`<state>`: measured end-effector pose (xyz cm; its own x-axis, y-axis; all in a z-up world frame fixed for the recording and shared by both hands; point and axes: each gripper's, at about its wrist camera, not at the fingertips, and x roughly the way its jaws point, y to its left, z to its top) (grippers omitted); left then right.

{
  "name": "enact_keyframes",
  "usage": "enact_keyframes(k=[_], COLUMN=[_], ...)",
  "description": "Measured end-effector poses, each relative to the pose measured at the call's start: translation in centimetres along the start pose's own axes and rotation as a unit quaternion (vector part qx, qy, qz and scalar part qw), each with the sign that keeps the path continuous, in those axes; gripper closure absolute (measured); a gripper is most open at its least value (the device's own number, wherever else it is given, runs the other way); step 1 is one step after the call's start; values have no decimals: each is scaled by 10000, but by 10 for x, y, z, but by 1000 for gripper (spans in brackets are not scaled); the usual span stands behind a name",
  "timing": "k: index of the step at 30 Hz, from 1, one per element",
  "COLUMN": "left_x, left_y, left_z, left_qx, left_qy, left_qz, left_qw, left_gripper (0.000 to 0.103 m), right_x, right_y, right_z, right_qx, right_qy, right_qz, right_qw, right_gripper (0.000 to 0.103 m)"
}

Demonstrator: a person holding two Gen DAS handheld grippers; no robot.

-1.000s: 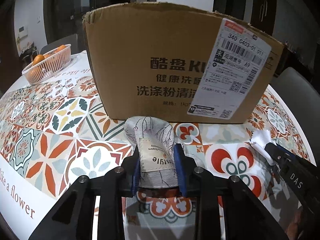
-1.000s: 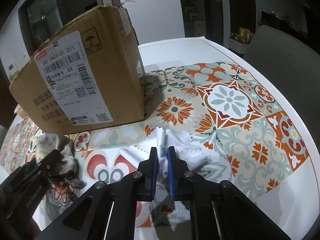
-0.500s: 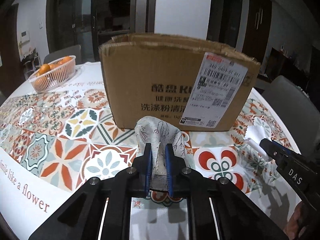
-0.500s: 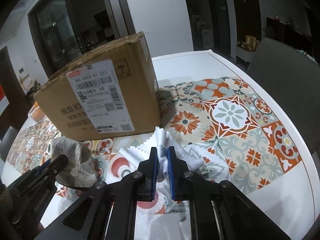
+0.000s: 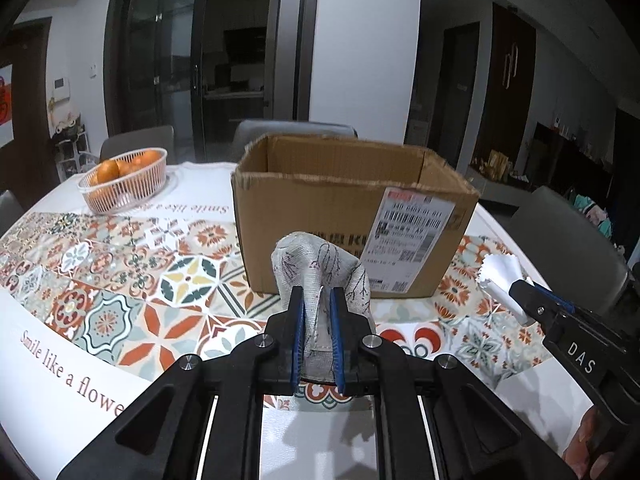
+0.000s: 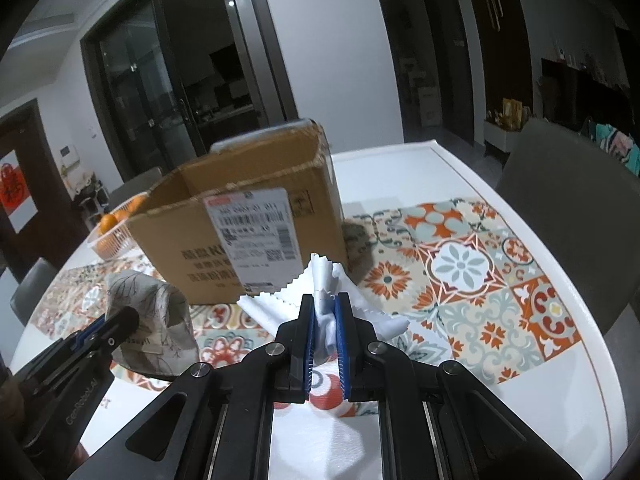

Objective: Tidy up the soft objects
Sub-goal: 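Lift and carry the pouch and white cloth over the box with both tools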

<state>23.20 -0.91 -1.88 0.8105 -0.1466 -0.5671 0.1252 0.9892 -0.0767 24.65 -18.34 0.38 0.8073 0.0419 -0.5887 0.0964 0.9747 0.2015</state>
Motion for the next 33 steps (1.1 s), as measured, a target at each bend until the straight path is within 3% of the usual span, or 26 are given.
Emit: enact_keyframes(k=[20, 33], left_x=[-51, -51], left_y=[-1, 4], left_z=[50, 87], left_qx=[244, 317], left_qy=[-1013, -1522], left_qz=[-1, 31], left_qw=[9946, 9878], left_gripper=[90, 90], right_x=[-42, -41], right_y=[21, 34], right_z=[45, 78], right_qx=[-141, -246], right_qy=[-830, -1301], right_qz=[280, 454], right_qw=[9961, 9902], right_gripper=[92, 92])
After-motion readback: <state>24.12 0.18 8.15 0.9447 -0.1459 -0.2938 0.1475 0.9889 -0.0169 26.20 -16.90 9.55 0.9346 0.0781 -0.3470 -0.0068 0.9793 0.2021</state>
